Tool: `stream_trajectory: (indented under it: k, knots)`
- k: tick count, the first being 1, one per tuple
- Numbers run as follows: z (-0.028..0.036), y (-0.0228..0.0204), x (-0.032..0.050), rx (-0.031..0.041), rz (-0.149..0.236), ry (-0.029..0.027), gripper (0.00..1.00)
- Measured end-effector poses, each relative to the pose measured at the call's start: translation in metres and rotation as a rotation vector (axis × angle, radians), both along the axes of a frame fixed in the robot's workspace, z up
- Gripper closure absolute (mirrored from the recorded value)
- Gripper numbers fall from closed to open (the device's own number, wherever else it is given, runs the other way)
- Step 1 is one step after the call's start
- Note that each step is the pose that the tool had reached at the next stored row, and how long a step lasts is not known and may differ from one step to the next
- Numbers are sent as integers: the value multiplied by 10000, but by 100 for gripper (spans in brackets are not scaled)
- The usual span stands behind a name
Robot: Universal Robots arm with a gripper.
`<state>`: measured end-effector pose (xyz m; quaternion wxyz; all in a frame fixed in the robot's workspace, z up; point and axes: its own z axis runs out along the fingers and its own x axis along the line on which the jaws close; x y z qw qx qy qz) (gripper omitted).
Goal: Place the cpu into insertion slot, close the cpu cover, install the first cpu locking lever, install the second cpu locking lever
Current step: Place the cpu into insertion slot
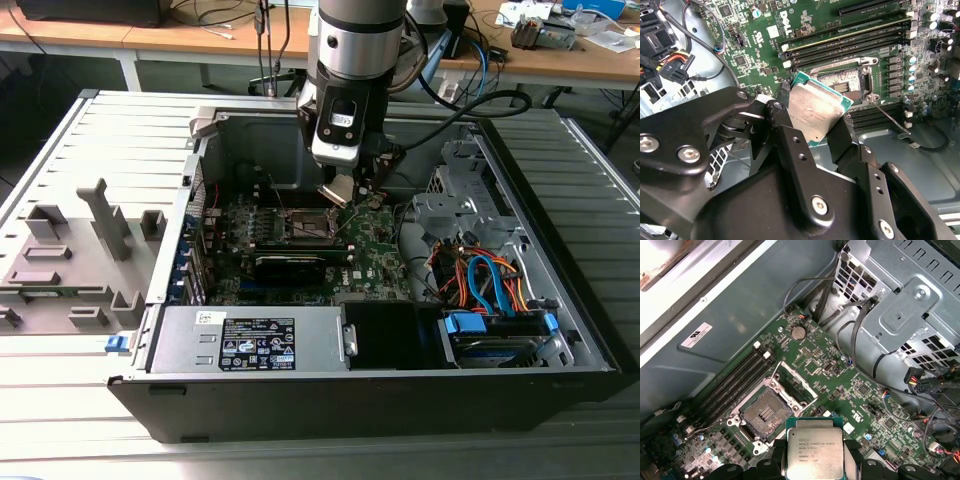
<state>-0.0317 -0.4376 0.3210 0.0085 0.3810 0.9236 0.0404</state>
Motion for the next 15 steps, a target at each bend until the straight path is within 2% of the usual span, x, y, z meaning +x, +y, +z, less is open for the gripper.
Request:
stream_trajectory:
  k: [15]
  knots:
    - [0, 0, 0, 0, -177, 0, 45]
